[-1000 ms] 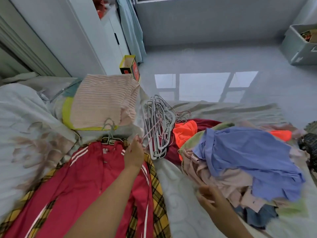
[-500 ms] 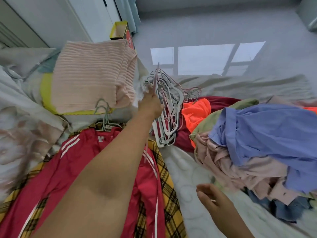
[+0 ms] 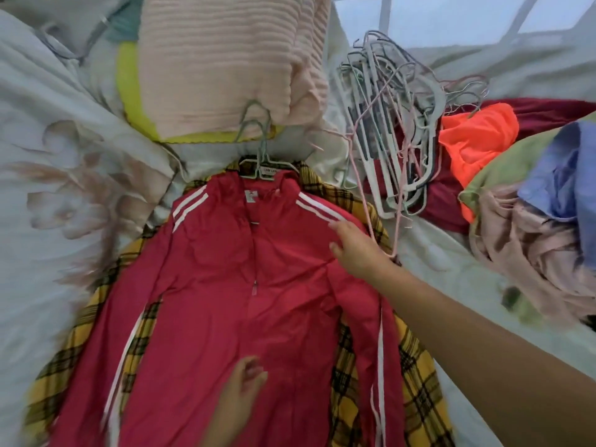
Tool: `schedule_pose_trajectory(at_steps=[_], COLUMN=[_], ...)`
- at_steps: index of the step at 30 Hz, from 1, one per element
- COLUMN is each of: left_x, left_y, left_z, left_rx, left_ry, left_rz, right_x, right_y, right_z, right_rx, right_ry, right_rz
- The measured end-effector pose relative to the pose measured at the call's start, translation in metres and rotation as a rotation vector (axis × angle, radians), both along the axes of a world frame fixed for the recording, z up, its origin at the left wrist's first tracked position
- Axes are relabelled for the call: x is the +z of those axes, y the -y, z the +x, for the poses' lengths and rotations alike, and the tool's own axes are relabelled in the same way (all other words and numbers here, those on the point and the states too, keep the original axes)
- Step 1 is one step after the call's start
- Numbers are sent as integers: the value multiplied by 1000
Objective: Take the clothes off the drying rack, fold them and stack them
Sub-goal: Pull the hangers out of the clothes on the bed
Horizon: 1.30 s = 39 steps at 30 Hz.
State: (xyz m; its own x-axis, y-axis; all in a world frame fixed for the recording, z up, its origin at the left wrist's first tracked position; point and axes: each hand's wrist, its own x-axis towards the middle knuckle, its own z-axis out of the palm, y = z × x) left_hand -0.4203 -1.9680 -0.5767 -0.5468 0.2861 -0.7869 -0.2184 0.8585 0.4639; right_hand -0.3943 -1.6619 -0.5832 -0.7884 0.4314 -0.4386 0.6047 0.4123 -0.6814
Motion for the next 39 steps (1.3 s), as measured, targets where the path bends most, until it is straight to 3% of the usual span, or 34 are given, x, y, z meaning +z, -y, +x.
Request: schedule_pose_trajectory(at_steps=[4,8,12,17,20,25,29,36,39], left_x=[-7,-4,16,73,106,157,202,279,290], left_y=[12,-22,-52,-70,-74,-92,-104,-105,-108], left_z=[-16,-49,-96,-153,-173,-154,-126,-62,-47], left_rx=[188,224,215,135,14,-485,-648,-657,-766], left_ry=[-9,-115,-245,-535,-602,-819,-954,-844,-774], left_rz=[93,239,314,301,273,178,173,336,213], right_x=[-24,-26,-2,53,87,138,175,231,239], right_y=[6,0,32,50,47,40,26,12,19], right_z=[-53,-71,-64,-15,16,66,103,173,195], right_rx=[22,-65,-176,-223,-161,-196,-174,-143,-184], right_ry=[106,285,57,-121,-168,-261,-279,-261,-253], right_rz=[151,217,19,83,107,146,85,-54,-87])
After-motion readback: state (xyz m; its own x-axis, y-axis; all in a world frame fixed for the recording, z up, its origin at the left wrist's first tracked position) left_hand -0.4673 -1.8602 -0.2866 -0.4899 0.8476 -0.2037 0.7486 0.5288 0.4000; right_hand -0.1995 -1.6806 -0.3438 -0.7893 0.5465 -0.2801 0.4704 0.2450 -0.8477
